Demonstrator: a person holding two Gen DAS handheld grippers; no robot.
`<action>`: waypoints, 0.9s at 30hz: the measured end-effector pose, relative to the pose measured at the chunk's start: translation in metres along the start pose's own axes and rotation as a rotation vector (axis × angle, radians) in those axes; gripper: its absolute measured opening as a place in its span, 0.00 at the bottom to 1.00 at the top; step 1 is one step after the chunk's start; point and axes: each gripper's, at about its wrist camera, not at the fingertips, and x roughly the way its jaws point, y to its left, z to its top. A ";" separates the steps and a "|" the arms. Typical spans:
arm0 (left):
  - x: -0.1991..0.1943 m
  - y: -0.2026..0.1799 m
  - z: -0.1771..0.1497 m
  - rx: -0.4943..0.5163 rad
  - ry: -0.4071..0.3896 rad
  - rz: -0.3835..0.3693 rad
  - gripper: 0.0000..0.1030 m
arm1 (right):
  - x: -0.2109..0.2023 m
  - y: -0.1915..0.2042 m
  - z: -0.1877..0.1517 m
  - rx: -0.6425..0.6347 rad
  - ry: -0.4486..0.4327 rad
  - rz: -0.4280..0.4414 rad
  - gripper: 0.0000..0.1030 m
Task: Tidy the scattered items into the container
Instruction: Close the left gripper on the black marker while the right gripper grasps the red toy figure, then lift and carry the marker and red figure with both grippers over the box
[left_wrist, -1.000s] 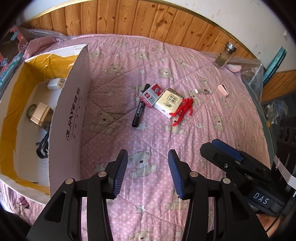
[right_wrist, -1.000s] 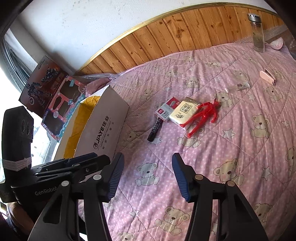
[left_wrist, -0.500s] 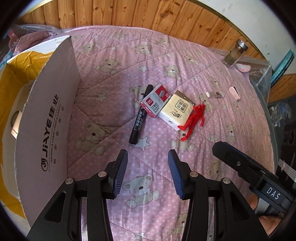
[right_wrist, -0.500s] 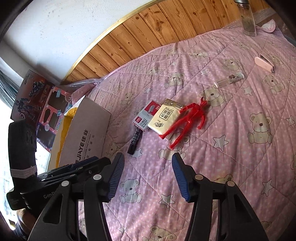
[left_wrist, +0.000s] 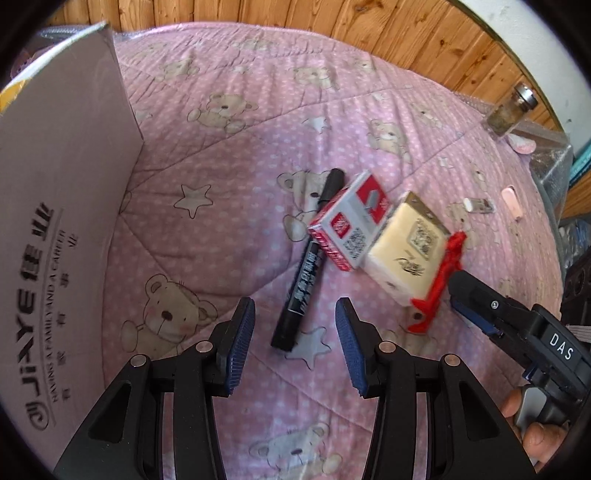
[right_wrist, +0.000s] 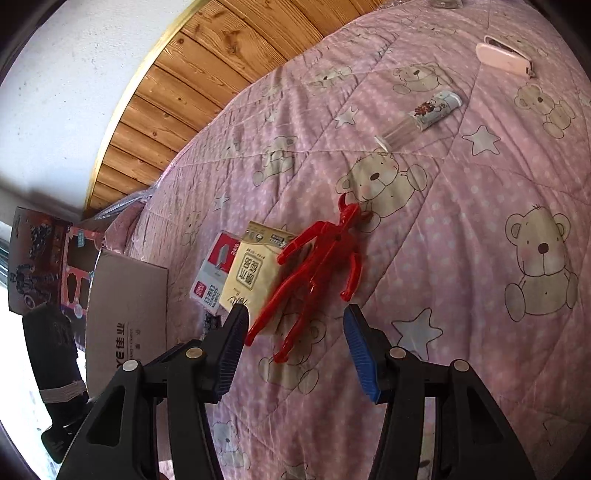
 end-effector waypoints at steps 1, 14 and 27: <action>0.004 0.001 0.001 0.000 -0.001 0.002 0.47 | 0.005 -0.002 0.002 0.006 0.001 0.005 0.53; 0.012 -0.013 0.009 0.076 -0.073 0.052 0.37 | 0.017 0.016 0.015 -0.054 -0.024 -0.026 0.61; 0.002 0.000 0.002 0.057 -0.077 0.027 0.13 | 0.010 0.027 0.006 -0.139 -0.047 -0.047 0.10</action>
